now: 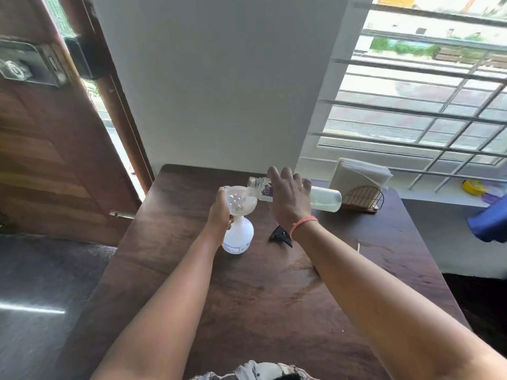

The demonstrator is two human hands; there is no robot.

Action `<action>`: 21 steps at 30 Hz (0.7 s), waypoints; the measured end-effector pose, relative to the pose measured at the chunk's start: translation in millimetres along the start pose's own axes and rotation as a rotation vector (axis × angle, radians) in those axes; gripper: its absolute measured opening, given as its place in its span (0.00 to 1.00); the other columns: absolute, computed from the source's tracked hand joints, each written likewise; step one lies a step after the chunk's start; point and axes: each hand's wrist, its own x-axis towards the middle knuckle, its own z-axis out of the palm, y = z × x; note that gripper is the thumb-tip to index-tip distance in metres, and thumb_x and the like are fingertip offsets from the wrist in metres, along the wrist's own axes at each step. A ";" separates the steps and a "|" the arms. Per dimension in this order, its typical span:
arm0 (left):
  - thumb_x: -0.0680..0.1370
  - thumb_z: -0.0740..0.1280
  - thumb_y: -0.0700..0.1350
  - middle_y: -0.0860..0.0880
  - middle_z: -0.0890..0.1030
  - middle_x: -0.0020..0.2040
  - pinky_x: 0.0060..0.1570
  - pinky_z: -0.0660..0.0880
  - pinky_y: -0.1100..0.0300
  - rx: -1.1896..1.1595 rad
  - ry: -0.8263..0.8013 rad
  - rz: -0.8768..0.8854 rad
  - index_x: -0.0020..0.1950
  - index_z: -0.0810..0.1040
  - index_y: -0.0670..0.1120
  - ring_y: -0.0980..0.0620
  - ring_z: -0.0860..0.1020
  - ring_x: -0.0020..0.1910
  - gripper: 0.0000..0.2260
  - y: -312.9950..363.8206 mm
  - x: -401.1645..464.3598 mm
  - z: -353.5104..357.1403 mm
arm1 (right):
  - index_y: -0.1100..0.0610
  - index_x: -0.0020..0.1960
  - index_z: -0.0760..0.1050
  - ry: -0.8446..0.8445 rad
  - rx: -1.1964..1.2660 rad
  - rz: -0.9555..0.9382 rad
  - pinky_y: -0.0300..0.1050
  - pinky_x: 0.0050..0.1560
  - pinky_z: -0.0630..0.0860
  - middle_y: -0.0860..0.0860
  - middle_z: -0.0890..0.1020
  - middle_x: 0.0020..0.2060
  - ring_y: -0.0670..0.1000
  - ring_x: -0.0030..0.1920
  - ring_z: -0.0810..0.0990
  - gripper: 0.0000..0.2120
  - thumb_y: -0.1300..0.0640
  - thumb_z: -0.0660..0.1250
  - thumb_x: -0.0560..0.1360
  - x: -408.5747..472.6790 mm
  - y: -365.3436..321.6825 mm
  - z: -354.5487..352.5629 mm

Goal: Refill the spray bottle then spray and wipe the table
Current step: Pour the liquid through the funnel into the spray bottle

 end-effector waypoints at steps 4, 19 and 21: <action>0.81 0.53 0.59 0.50 0.75 0.38 0.34 0.63 0.58 -0.009 0.027 0.007 0.42 0.75 0.52 0.53 0.67 0.33 0.18 -0.4 1.1 2.3 | 0.50 0.61 0.65 0.015 -0.006 -0.013 0.59 0.62 0.65 0.54 0.72 0.52 0.59 0.52 0.73 0.21 0.64 0.63 0.72 0.4 2.5 -0.7; 0.81 0.52 0.61 0.49 0.71 0.30 0.27 0.60 0.62 0.067 -0.105 -0.028 0.48 0.78 0.46 0.54 0.63 0.26 0.23 -2.2 12.1 -12.1 | 0.49 0.60 0.68 0.019 0.007 -0.005 0.61 0.66 0.62 0.54 0.73 0.51 0.59 0.52 0.73 0.25 0.68 0.64 0.66 3.3 1.3 4.2; 0.80 0.53 0.61 0.49 0.71 0.32 0.28 0.60 0.61 0.059 -0.133 -0.024 0.49 0.79 0.46 0.54 0.63 0.27 0.23 -3.3 13.1 -13.7 | 0.49 0.59 0.67 0.028 -0.001 -0.008 0.61 0.65 0.63 0.53 0.73 0.50 0.59 0.52 0.73 0.25 0.67 0.66 0.66 3.9 1.2 5.6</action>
